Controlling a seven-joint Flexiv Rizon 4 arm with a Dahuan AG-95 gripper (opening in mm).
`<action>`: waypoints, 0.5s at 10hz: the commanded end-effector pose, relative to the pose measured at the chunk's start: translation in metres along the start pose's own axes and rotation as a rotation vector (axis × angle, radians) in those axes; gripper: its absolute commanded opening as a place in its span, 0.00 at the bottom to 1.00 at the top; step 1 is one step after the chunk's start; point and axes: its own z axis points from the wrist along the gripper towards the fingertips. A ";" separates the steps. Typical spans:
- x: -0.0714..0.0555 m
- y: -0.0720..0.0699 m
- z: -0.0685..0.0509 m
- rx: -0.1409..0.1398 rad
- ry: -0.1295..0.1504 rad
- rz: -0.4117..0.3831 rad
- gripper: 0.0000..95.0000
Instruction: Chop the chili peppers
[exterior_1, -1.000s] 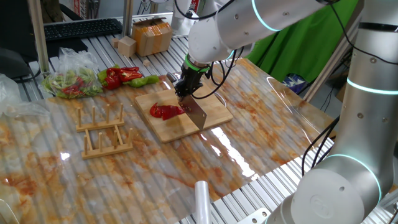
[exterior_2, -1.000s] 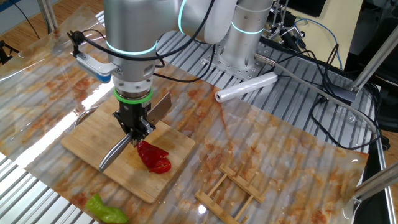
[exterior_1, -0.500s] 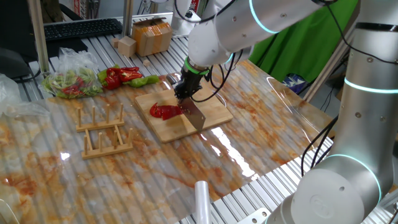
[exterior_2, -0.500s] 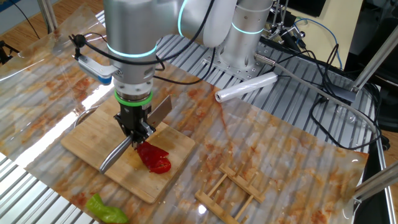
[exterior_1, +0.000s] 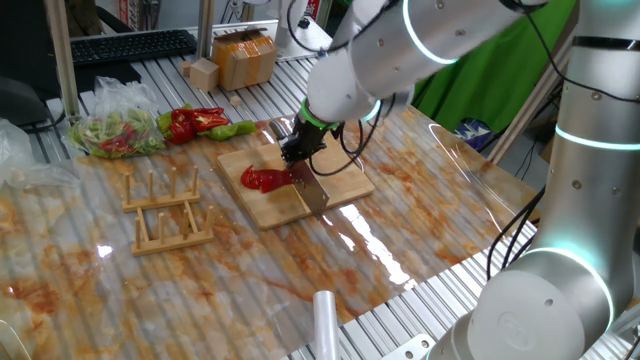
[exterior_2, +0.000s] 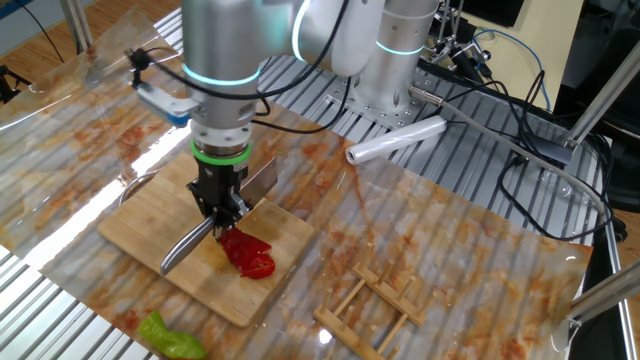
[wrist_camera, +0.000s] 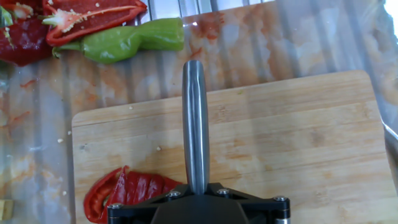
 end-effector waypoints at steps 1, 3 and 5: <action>0.002 0.001 0.001 -0.003 -0.029 0.000 0.00; 0.004 0.002 -0.003 0.010 -0.058 -0.003 0.00; 0.006 0.002 -0.003 0.015 -0.041 -0.006 0.00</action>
